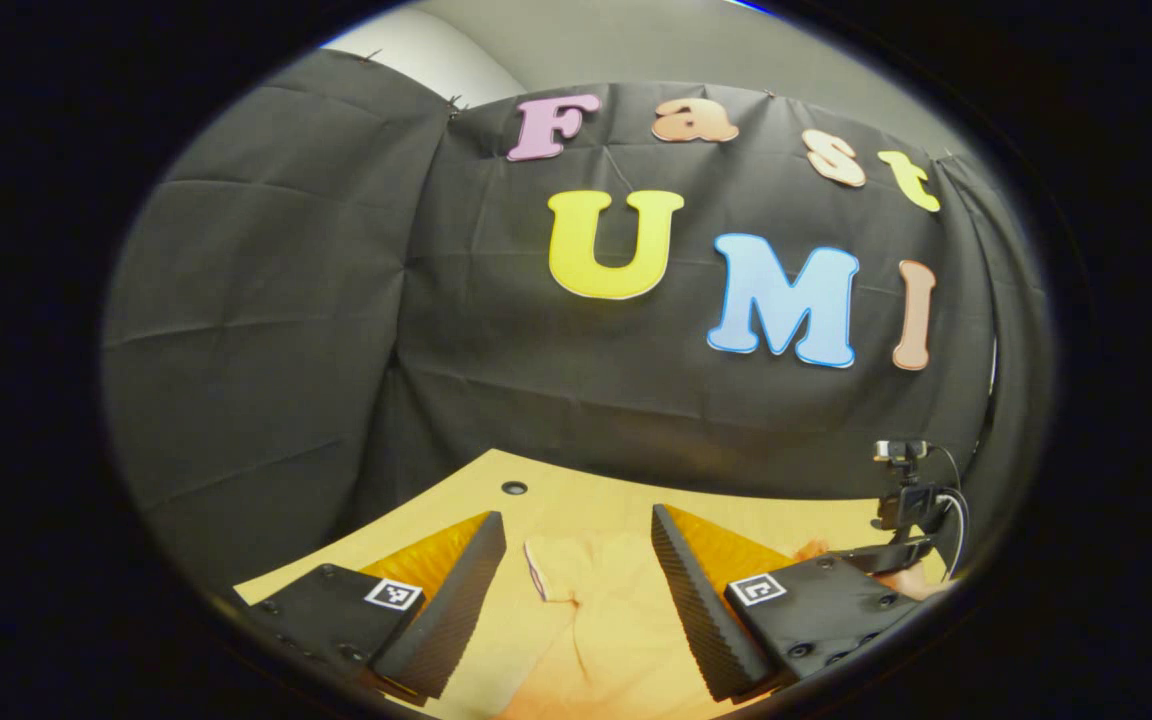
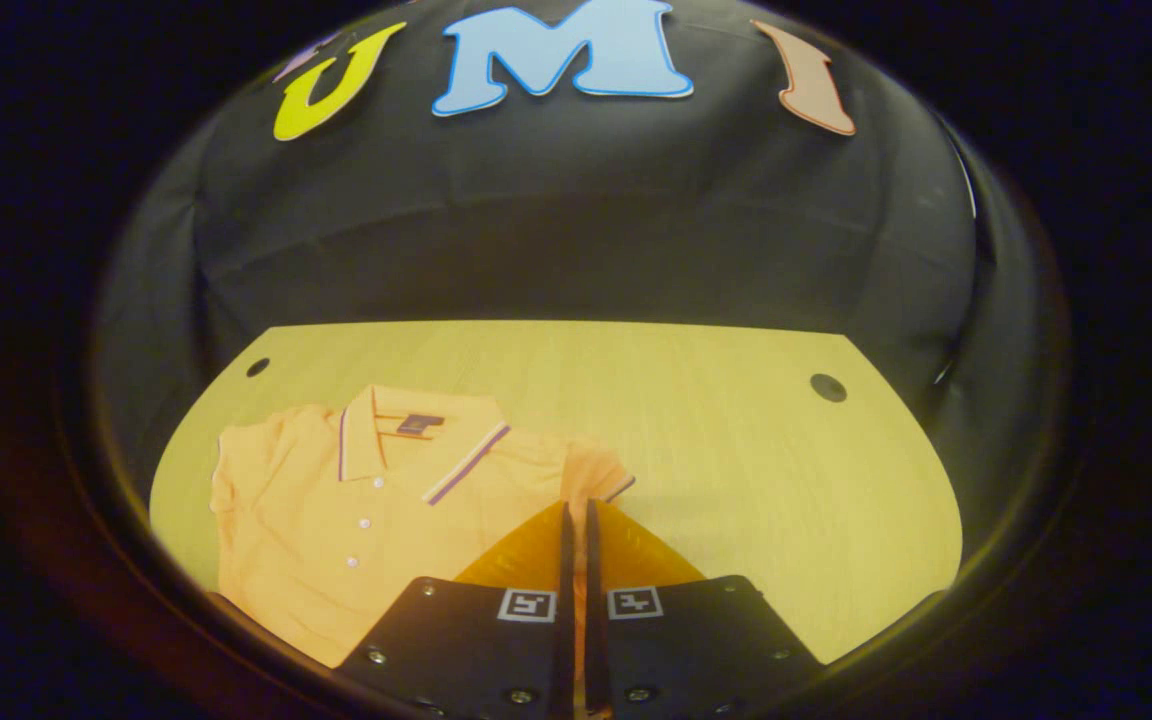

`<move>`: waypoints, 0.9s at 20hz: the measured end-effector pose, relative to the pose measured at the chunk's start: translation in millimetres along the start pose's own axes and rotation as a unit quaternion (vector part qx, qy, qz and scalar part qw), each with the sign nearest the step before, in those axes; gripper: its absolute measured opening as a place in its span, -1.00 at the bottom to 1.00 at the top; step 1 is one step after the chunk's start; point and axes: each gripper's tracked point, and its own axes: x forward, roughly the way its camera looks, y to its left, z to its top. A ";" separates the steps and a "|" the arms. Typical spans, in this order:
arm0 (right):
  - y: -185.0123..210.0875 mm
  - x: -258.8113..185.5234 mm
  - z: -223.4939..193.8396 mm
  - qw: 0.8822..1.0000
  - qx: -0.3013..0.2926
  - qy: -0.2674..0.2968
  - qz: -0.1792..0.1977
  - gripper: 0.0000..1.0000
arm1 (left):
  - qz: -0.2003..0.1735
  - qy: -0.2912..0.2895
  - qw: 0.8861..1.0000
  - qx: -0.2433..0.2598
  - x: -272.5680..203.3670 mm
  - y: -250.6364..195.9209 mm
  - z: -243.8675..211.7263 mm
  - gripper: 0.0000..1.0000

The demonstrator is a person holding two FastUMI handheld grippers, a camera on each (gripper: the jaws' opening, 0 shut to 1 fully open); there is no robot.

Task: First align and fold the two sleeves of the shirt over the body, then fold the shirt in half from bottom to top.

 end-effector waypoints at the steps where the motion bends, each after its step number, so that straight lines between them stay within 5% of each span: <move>1: 6.4 0.5 -1.3 1.000 -0.007 0.002 0.004 -0.91 | 0.002 0.001 1.000 -0.003 -0.2 2.9 -1.0 0.92; 12: 48.5 5.8 -29.0 0.998 -0.051 0.037 0.023 -0.72 | -0.003 0.021 1.000 -0.003 7.2 24.9 -19.8 0.90; 14: 53.2 2.6 -25.5 0.998 -0.045 0.030 0.021 -0.39 | -0.009 0.021 1.000 -0.001 12.1 27.4 -19.8 0.90; 15: 55.9 -0.2 -22.9 0.999 -0.042 0.027 0.019 0.19 | -0.014 0.021 1.000 -0.001 14.8 28.5 -20.3 0.91; 17: 56.1 -8.3 -14.2 0.999 -0.041 0.014 0.009 0.73 | -0.025 0.023 0.999 0.000 20.1 30.6 -21.9 0.90; 18: 57.2 -12.4 -11.7 0.999 -0.042 0.007 0.003 0.78 | -0.031 0.024 0.999 0.001 23.3 32.5 -23.0 0.90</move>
